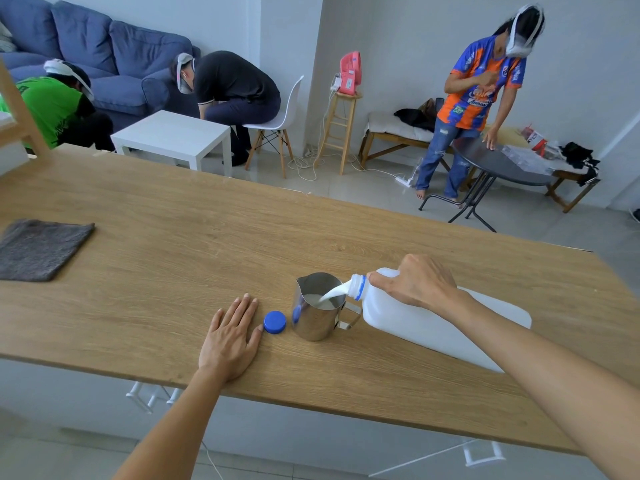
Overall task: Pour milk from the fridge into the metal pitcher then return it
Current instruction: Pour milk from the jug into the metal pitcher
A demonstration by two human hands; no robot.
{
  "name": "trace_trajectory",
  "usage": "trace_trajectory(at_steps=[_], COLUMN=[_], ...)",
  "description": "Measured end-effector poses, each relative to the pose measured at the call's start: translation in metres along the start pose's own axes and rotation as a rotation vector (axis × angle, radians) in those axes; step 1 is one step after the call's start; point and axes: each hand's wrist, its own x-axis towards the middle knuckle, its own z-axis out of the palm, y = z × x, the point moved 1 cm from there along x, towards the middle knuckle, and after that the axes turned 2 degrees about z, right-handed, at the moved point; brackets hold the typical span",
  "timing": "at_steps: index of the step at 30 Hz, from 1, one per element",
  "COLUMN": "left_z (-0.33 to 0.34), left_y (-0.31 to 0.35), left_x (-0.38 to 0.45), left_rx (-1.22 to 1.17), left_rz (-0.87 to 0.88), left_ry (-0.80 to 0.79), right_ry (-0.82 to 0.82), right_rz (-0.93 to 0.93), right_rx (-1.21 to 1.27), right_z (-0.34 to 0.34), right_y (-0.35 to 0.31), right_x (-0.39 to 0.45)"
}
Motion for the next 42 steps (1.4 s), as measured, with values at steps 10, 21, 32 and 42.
trace_trajectory(at_steps=[10,21,32,42], left_z=[-0.0004,-0.0010,-0.0013,-0.0006], left_y=[0.0005,0.0003,0.0007,0.0012], left_x=[-0.0002,-0.0006,-0.0005,0.0000], left_rx=[-0.007,-0.013,-0.013,-0.002], left_rz=[0.002,0.003,0.000,-0.005], left_ry=[-0.001,-0.006,-0.011,0.001], right_ry=[-0.011,-0.006,-0.015,0.001], right_rz=[0.027,0.017,0.019,0.030], right_rx=[0.006,0.018,0.021,-0.001], right_z=[-0.0030,-0.0049,-0.0056,-0.0081], right_y=[-0.0020,-0.0031,-0.0037,-0.0067], right_x=[-0.0025,-0.0038,-0.0023,-0.0033])
